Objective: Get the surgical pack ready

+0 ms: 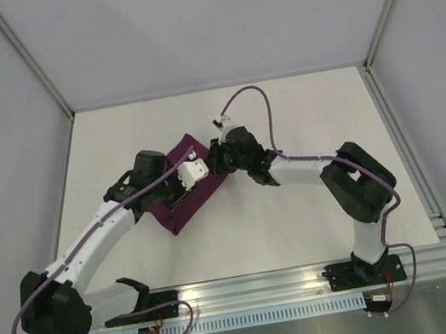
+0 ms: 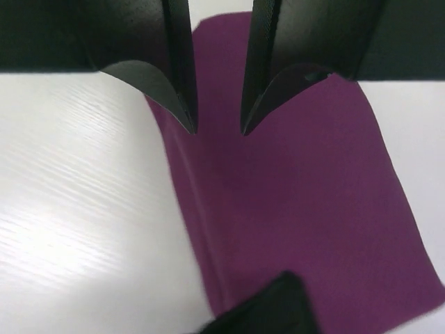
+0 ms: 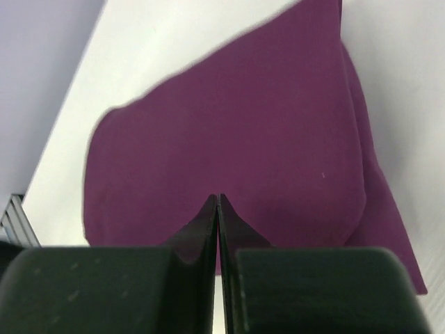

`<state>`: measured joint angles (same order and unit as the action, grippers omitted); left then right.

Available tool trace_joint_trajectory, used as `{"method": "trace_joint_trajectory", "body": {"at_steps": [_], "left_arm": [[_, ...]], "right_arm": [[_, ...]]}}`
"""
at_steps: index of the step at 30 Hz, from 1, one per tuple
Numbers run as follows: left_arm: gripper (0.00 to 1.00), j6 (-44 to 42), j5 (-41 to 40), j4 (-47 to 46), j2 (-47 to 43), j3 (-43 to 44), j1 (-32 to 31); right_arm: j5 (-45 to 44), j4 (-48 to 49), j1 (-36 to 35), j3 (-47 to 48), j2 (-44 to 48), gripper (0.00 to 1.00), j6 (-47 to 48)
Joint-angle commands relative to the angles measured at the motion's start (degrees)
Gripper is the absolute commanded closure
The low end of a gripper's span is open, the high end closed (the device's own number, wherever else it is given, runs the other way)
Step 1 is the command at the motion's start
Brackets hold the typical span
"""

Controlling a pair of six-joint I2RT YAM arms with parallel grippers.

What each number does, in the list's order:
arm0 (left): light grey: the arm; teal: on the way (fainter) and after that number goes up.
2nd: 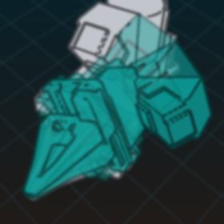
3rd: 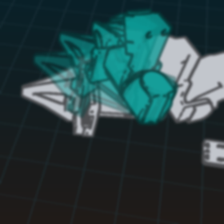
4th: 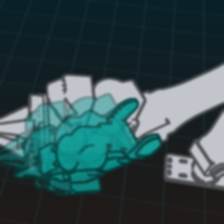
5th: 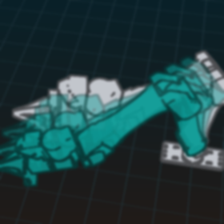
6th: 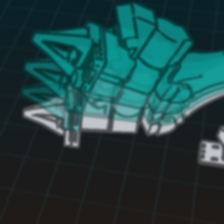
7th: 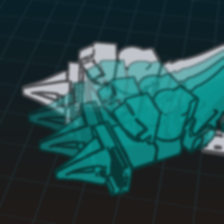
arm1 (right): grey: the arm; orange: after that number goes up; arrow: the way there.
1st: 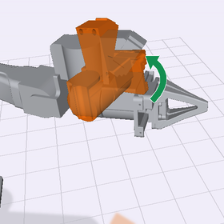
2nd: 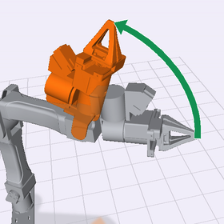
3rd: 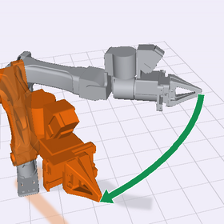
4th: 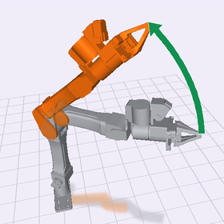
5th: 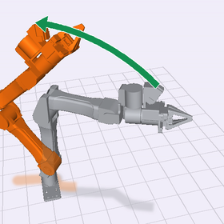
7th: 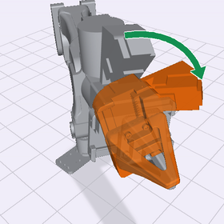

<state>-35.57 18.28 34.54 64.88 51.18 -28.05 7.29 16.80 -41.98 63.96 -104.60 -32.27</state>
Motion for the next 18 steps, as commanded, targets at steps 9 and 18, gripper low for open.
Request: {"method": "trace_joint_trajectory", "body": {"at_steps": [9, 18], "left_arm": [[0.66, 2.1, -6.5, -10.4, 8.3, -7.8, 1.2], [0.62, -1.4, -3.2, -6.2, 3.8, -8.6, 1.2]], "right_arm": [[5.1, 3.8, 0.0, -8.0, -3.2, 1.0, 0.2], [-0.3, -7.5, 1.4, -7.3, 6.8, 0.73, 0.2]]}}
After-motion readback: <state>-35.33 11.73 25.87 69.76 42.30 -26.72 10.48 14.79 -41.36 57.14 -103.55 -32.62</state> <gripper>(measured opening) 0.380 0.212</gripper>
